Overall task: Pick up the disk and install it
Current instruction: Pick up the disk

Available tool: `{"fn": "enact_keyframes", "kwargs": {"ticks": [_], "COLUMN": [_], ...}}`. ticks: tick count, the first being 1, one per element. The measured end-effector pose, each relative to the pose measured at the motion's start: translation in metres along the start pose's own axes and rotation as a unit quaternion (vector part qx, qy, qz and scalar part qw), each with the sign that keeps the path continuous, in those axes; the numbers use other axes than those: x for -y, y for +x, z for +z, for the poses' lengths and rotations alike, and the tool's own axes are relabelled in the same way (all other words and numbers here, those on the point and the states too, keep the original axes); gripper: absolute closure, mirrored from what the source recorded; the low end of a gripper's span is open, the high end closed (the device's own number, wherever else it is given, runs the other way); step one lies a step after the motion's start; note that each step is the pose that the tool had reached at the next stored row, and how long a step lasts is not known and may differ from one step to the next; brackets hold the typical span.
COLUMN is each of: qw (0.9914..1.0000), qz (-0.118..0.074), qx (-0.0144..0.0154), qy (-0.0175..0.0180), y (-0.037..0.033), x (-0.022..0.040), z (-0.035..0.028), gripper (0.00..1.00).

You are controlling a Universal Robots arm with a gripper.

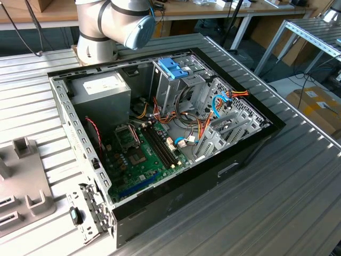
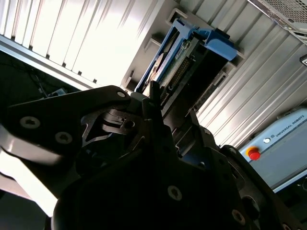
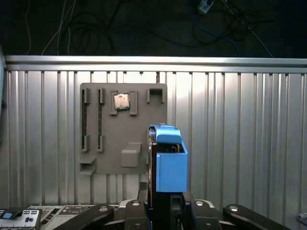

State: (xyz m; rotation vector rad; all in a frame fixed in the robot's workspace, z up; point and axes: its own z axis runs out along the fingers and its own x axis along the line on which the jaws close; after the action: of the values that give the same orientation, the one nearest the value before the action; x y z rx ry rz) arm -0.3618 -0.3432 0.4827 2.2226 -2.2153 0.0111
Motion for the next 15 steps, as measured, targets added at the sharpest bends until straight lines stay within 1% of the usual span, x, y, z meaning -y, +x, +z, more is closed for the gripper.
{"fn": "enact_keyframes", "kwargs": {"ticks": [1,4,13,14,15], "qw": [1.00000,1.00000,1.00000,1.00000,1.00000], "qz": [0.000,0.000,0.000,0.000,0.000], "qx": [0.0000,0.0000,0.0000,0.0000,0.0000], "qy": [0.0000,0.0000,0.0000,0.0000,0.0000], "y": [0.0000,0.0000,0.0001,0.0000,0.0000], "x": [0.0021,0.0056,0.0077,0.0095,0.0126], "z": [0.0000,0.0000,0.0000,0.0000,0.0001], "gripper": [0.65,0.65,0.65,0.65,0.65]}}
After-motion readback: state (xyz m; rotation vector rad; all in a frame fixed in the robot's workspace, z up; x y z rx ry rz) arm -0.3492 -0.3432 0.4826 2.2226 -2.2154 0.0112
